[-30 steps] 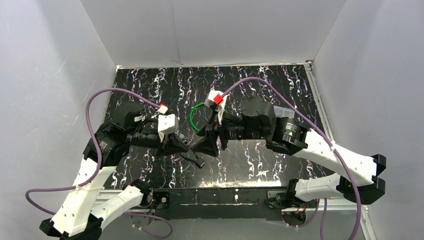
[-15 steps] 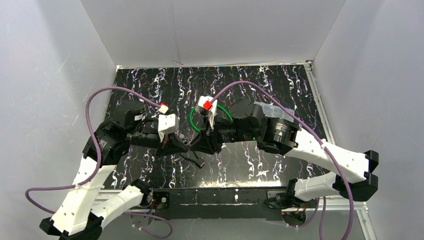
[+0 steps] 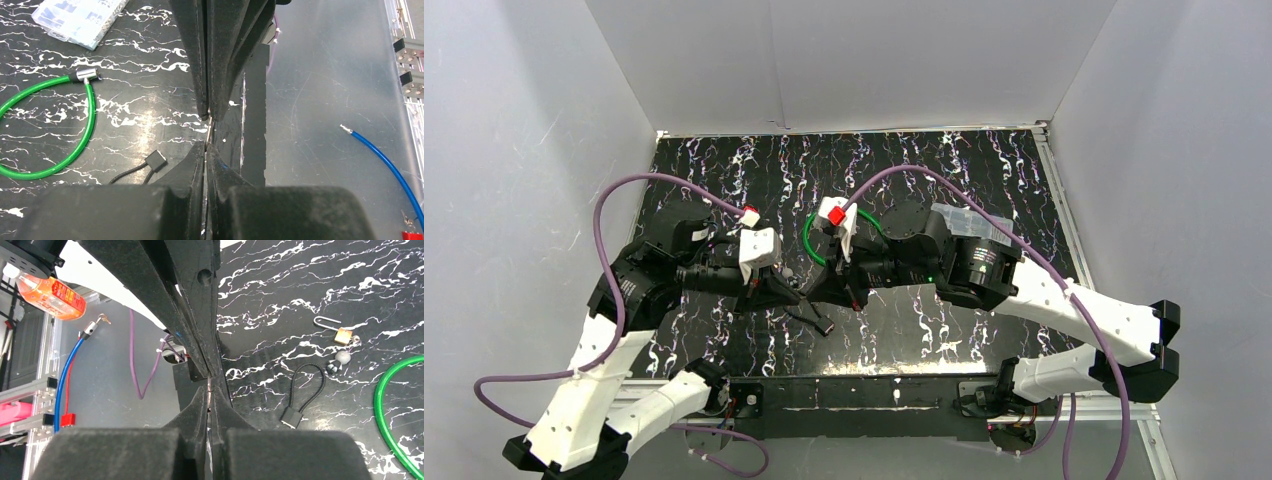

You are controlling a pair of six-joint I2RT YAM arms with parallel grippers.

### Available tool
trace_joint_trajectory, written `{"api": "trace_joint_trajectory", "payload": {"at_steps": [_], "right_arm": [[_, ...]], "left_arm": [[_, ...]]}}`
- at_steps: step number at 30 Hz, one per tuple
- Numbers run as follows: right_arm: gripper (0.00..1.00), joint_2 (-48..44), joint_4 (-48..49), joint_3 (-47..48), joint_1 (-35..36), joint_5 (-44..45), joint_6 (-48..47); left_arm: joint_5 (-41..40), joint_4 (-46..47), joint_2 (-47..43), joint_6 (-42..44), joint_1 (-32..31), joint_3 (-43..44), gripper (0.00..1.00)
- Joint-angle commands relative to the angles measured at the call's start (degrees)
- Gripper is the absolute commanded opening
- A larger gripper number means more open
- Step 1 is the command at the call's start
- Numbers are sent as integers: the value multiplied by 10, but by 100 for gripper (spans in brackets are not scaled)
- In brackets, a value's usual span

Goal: Unlock with the key
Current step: Pick up the key from the center of the board.

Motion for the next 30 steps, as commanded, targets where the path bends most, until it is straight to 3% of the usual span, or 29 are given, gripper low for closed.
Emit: {"api": "trace_joint_trajectory", "payload": {"at_steps": [1, 5, 10, 14, 23, 30], "right_arm": [[1, -2, -9, 22, 5, 4, 2], [1, -20, 9, 10, 5, 15, 11], [1, -44, 43, -21, 5, 23, 30], [1, -50, 52, -26, 5, 17, 41], [1, -52, 78, -36, 5, 19, 43], [1, -47, 102, -39, 8, 20, 43]], "left_arm": [[15, -4, -1, 1, -1, 14, 0], [13, 5, 3, -5, -1, 19, 4], [9, 9, -4, -16, -1, 23, 53], [14, 5, -8, -19, -1, 16, 66], [43, 27, 3, -48, -1, 7, 64], [67, 27, 16, -48, -1, 13, 50]]}}
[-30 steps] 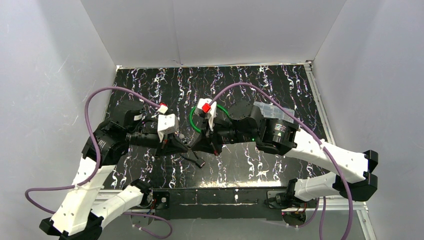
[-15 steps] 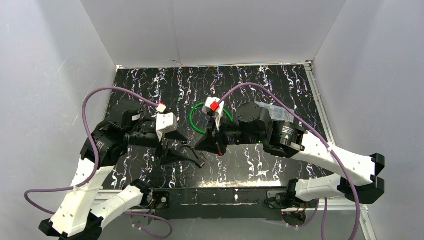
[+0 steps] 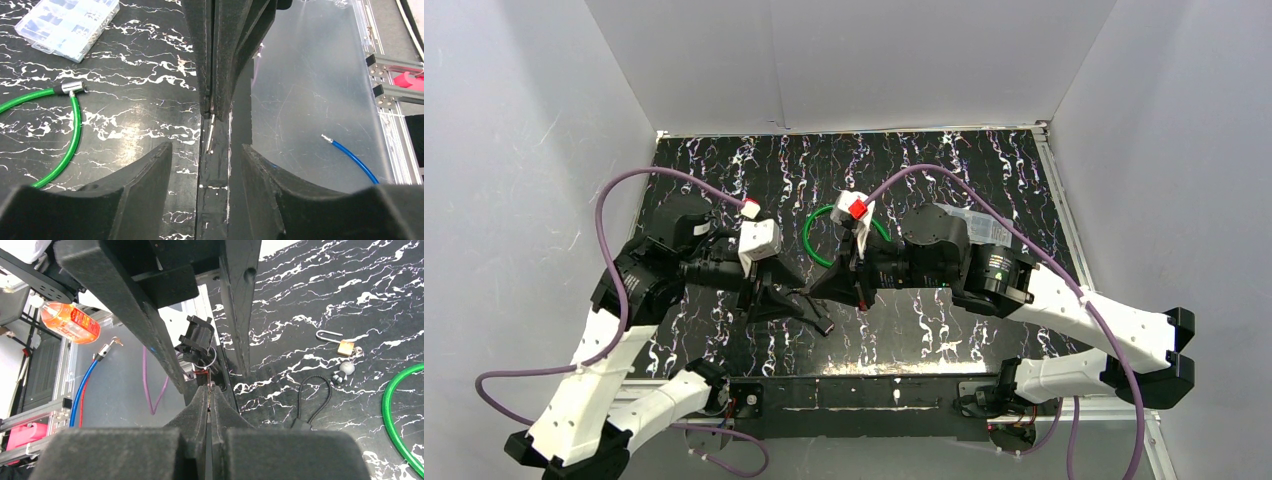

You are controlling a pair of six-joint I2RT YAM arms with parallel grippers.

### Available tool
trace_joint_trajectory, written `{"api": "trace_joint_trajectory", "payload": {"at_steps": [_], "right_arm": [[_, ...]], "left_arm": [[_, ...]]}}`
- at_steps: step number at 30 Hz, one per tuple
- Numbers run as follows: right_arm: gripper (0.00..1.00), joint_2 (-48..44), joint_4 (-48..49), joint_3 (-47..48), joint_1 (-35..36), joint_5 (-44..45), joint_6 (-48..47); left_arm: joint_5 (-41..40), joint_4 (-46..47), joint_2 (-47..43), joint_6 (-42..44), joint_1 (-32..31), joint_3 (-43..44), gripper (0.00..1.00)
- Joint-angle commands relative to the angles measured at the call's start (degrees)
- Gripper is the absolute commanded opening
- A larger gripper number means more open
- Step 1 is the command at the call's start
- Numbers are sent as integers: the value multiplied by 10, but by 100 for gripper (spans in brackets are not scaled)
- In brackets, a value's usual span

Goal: Unlock with the key
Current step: Pick up the key from the center of the board, then move the lock to the center of the board.

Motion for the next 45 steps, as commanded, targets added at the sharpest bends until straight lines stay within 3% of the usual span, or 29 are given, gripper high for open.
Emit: {"api": "trace_joint_trajectory", "payload": {"at_steps": [1, 3, 5, 8, 15, 18, 20, 22, 24, 27, 36, 45], "right_arm": [[1, -3, 53, 0, 7, 3, 0], [1, -1, 54, 3, 9, 3, -1], [1, 1, 55, 1, 10, 5, -1], [1, 2, 59, -5, 12, 6, 0], [1, 5, 62, -8, 16, 11, -2], [1, 4, 63, -11, 18, 16, -2], [1, 2, 66, -17, 18, 20, -2], [1, -2, 65, -22, 18, 30, 1], [1, -10, 58, -29, 18, 55, 4], [1, -34, 33, -47, 16, 104, 3], [1, -200, -39, -195, -31, 260, 103], [1, -347, -166, -268, -49, 400, 224]], "left_arm": [[35, 1, 7, -5, -1, 9, 49], [36, 2, 10, -4, -1, 10, 41], [44, 3, 12, -4, -1, 12, 23], [48, 1, 10, -3, -1, 12, 4], [47, -4, 8, -1, -1, 12, 2], [47, -6, 11, -2, -1, 12, 13], [42, -6, 6, 0, -1, 10, 35], [33, -5, 5, 1, -1, 7, 48], [13, -2, 3, 1, -1, 5, 76], [-26, 5, 6, 5, -1, 1, 96], [-142, 37, 111, 45, -1, -30, 98], [-193, 81, 382, 115, -25, 33, 98]]}}
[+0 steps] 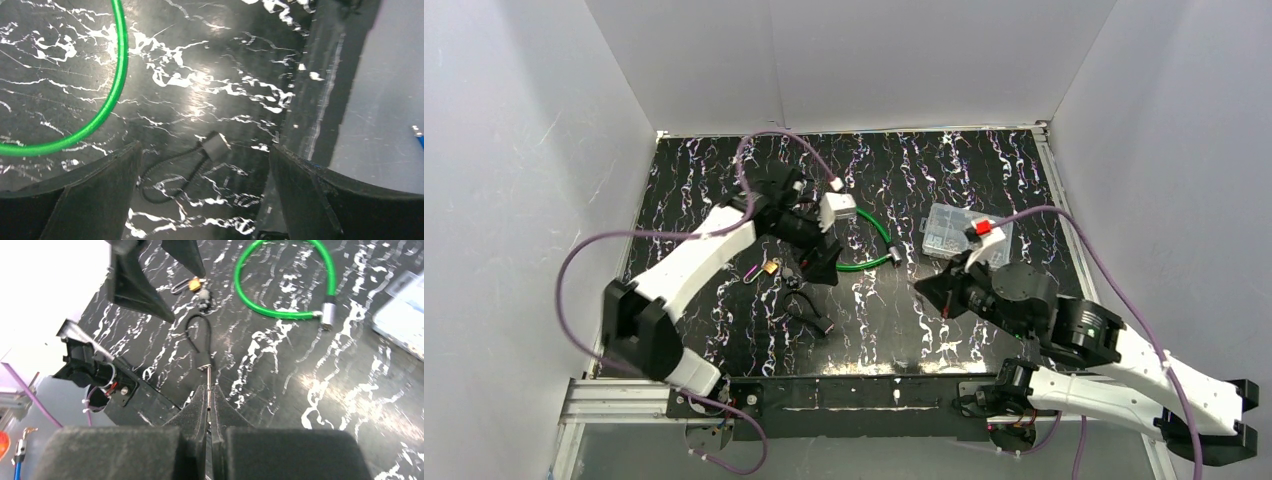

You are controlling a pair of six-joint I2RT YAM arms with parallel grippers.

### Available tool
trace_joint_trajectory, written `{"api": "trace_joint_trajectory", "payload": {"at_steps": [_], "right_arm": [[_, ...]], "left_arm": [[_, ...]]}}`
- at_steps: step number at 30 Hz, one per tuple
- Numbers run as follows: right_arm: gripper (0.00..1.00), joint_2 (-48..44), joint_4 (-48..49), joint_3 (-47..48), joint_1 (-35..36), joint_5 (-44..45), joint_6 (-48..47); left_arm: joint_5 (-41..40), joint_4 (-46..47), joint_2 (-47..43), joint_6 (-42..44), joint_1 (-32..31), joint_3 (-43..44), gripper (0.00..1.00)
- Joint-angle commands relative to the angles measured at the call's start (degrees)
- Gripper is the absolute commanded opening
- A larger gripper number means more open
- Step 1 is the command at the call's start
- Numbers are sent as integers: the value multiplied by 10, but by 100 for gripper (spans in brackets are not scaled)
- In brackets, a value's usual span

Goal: Unlock with the key
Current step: Move the lock to the center of the board.

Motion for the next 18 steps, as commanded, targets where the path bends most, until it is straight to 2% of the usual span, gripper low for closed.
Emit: {"api": "trace_joint_trajectory", "payload": {"at_steps": [1, 5, 9, 13, 18], "right_arm": [[1, -44, -68, -5, -3, 95, 78], [1, -67, -103, -2, -3, 128, 104], [1, -81, -112, -2, -4, 151, 115], [1, -84, -136, 3, -4, 176, 129], [1, -95, -117, -10, -4, 199, 117]], "left_arm": [[-51, 28, 109, 33, -23, 60, 98], [-97, 39, 215, 31, -51, 138, 98], [-142, 70, 278, 46, -73, 173, 98], [-152, 76, 339, 53, -80, 204, 98], [-141, 113, 376, 55, -85, 191, 84]]}}
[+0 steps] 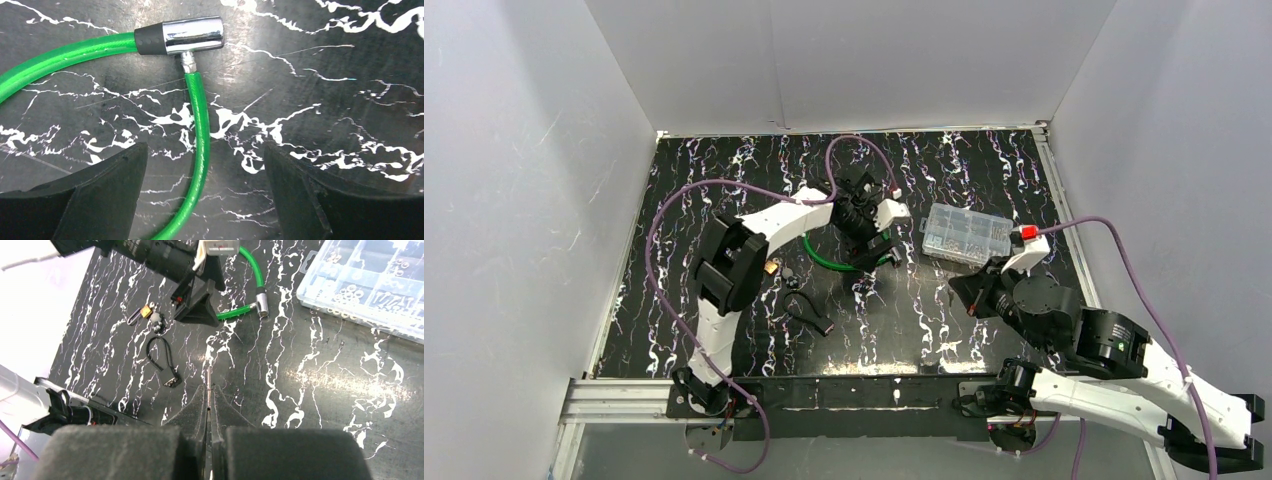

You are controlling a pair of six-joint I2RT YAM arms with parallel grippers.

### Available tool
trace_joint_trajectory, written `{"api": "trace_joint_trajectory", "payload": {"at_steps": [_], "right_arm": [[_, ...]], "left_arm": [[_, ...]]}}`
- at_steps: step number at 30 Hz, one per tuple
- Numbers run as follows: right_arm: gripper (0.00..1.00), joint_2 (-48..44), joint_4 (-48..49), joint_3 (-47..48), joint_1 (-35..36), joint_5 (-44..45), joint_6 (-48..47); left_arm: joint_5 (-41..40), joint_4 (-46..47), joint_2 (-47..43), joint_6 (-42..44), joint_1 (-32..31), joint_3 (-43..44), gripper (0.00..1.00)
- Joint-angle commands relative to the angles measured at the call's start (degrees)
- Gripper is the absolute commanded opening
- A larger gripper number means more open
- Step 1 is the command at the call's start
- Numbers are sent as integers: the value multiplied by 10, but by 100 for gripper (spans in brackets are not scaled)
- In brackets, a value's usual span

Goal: Unlock with the key
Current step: Move the lock to the center of the board.

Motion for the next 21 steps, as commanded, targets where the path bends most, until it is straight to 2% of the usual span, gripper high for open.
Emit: {"api": "trace_joint_trajectory", "payload": {"at_steps": [1, 4, 8, 11, 17, 19, 21], "right_arm": [[1, -11, 19, -2, -3, 51, -2], [1, -4, 24, 5, -5, 63, -15], [1, -4, 45, 7, -10, 68, -35], [1, -1, 54, 7, -14, 66, -48], [1, 5, 53, 14, -27, 60, -62], [1, 5, 53, 14, -31, 58, -64], [1, 6, 54, 11, -33, 56, -64]], "left_arm": [[-4, 25, 13, 14, -4, -6, 82], [2, 30, 21, 22, -11, -20, 76], [0, 57, 24, 25, -22, -45, 56], [0, 60, 32, 6, -26, -45, 35], [3, 75, 3, -53, -51, -101, 29], [-1, 85, -19, -86, -63, -131, 23], [-4, 96, -46, -134, -71, -155, 24]]}}
